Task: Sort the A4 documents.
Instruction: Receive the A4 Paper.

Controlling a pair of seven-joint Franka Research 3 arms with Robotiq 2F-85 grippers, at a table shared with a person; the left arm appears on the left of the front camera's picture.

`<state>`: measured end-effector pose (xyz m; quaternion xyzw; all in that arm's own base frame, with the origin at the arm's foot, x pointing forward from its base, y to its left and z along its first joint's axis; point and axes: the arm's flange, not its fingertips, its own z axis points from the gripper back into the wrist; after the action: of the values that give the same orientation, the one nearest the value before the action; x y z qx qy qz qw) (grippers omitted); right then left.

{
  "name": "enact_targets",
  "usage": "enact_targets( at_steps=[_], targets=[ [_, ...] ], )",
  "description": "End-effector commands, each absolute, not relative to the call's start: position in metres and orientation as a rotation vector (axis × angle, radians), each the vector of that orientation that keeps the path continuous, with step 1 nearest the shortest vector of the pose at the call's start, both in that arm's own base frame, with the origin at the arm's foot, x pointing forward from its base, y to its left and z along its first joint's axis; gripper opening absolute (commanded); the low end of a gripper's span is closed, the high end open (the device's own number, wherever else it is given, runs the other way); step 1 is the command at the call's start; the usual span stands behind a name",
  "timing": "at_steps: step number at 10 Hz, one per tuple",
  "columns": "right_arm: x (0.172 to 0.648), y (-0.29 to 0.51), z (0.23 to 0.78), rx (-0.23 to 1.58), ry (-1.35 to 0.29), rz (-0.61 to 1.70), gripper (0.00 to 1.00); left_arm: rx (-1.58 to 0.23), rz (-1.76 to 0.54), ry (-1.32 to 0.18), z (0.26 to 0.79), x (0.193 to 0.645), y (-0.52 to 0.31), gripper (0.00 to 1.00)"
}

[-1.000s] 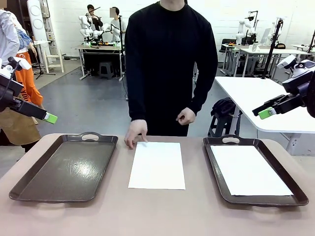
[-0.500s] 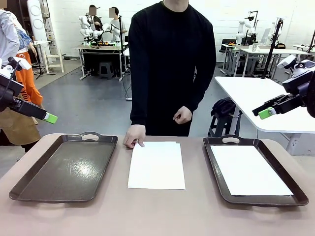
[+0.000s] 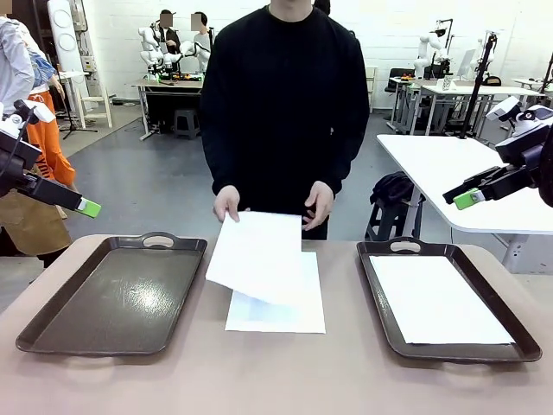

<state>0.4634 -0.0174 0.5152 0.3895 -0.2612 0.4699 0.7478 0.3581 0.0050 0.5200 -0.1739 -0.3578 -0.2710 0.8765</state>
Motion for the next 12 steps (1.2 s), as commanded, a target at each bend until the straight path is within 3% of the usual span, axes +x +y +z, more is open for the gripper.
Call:
enact_targets(
  at_steps=[1,12],
  targets=[
    [0.4643,-0.0165,0.5154,0.847,-0.577,1.029,1.0,-0.376,-0.567,-0.752,0.5184,0.3592,0.0069,1.0],
    [0.4643,-0.0165,0.5154,0.847,-0.577,1.029,1.0,-0.376,-0.567,-0.752,0.5184,0.3592,0.0069,1.0]
  ],
)
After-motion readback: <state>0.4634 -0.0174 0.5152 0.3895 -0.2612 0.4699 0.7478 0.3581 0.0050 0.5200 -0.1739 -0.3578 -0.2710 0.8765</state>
